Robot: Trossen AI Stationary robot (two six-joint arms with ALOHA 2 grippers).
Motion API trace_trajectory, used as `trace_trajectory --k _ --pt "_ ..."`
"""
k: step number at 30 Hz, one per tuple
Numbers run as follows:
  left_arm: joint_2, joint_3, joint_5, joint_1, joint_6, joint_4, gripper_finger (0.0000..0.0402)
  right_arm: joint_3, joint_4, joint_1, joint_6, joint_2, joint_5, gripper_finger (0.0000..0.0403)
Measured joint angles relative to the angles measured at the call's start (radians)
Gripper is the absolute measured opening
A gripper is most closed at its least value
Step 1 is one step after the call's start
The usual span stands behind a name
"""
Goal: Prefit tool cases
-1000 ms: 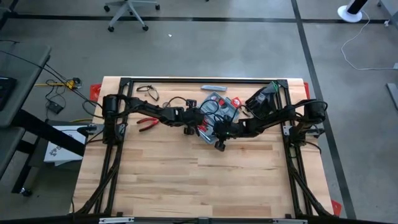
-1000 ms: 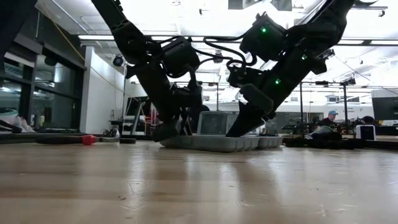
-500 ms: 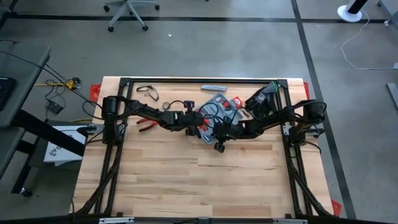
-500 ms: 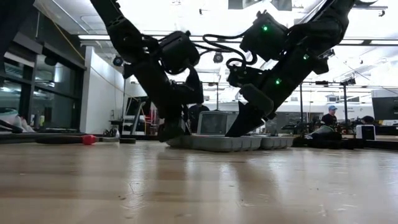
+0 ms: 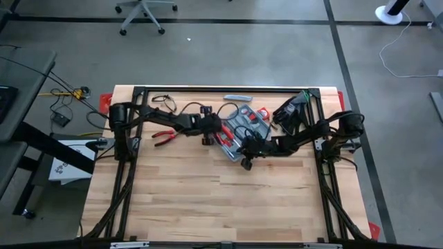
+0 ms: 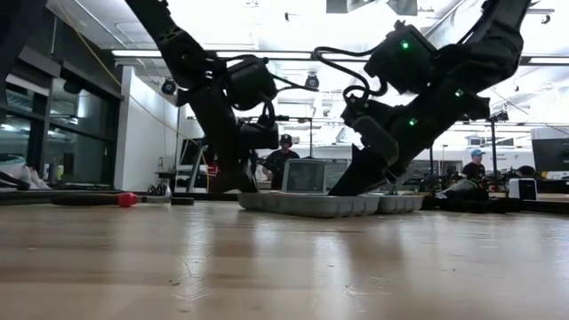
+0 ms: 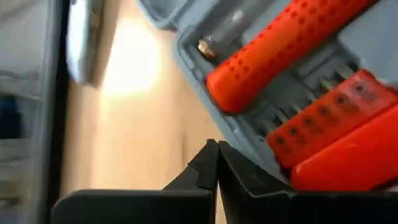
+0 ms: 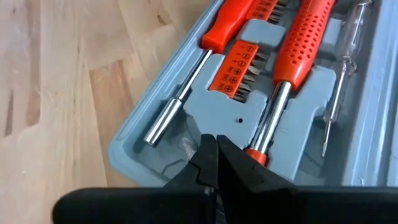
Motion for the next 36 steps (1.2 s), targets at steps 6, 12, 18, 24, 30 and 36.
trace_trajectory --k 6,12,18,24,30,36 --pt "-0.007 0.006 0.13 0.007 -0.117 -0.112 0.0 -0.003 0.007 -0.008 -0.004 0.0 -0.016 0.0" --pt "-0.01 0.005 0.2 -0.059 -0.221 -0.23 0.0 -0.005 0.008 -0.031 -0.025 0.0 -0.056 0.0" --pt "-0.011 0.004 0.233 -0.144 -0.277 -0.297 0.0 -0.006 0.004 -0.038 -0.033 0.0 -0.037 0.0" --pt "-0.033 0.004 0.321 -0.186 -0.303 -0.327 0.0 -0.006 0.003 -0.045 -0.052 0.0 0.064 0.0" --pt "-0.072 0.0 0.347 -0.2 -0.318 -0.328 0.0 -0.014 -0.083 -0.042 -0.085 -0.099 0.074 0.0" --pt "-0.125 -0.002 0.339 -0.204 -0.319 -0.339 0.0 -0.016 -0.273 -0.041 -0.095 -0.222 0.139 0.0"
